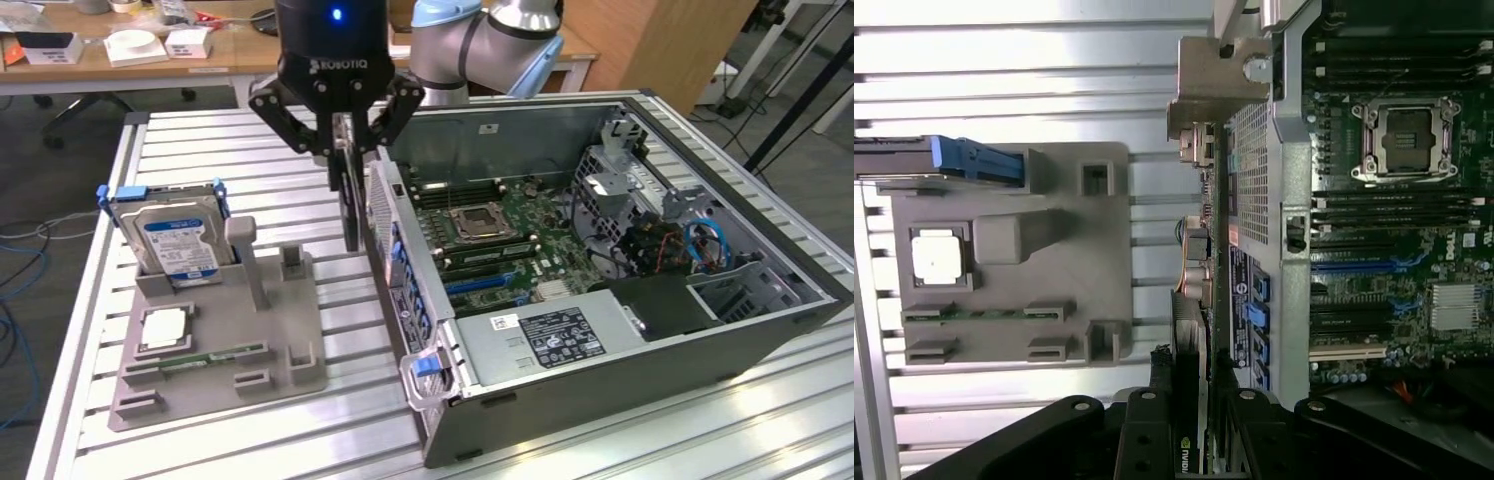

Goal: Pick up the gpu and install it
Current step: 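Pick up the gpu and move the gpu toward the slot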

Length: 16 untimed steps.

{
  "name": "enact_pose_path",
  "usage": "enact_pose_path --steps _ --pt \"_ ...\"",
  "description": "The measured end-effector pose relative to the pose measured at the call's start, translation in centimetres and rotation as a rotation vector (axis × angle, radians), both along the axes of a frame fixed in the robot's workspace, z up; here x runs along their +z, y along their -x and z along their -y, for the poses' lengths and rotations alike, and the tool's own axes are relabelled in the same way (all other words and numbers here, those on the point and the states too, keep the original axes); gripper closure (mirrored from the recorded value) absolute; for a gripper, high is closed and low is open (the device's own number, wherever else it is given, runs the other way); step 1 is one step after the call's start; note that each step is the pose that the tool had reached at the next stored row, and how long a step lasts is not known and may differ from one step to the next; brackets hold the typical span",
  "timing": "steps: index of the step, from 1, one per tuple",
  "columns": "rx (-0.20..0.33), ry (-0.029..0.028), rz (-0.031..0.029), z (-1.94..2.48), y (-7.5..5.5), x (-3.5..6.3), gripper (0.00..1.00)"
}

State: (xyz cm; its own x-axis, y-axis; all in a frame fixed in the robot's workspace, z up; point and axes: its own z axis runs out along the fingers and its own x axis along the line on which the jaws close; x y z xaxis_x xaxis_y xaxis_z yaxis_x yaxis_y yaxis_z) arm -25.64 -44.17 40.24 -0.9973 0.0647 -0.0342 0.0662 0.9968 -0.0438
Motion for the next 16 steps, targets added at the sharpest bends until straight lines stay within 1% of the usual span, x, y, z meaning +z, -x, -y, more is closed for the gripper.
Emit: enact_pose_path --steps 3,9,16 --pt "0.000 0.0000 -0.0021 0.00 0.00 0.76 0.74" --pt "0.000 0.0000 -0.0021 0.00 -0.04 0.77 0.74" --pt "0.000 0.0000 -0.0021 0.00 -0.79 0.78 0.74"
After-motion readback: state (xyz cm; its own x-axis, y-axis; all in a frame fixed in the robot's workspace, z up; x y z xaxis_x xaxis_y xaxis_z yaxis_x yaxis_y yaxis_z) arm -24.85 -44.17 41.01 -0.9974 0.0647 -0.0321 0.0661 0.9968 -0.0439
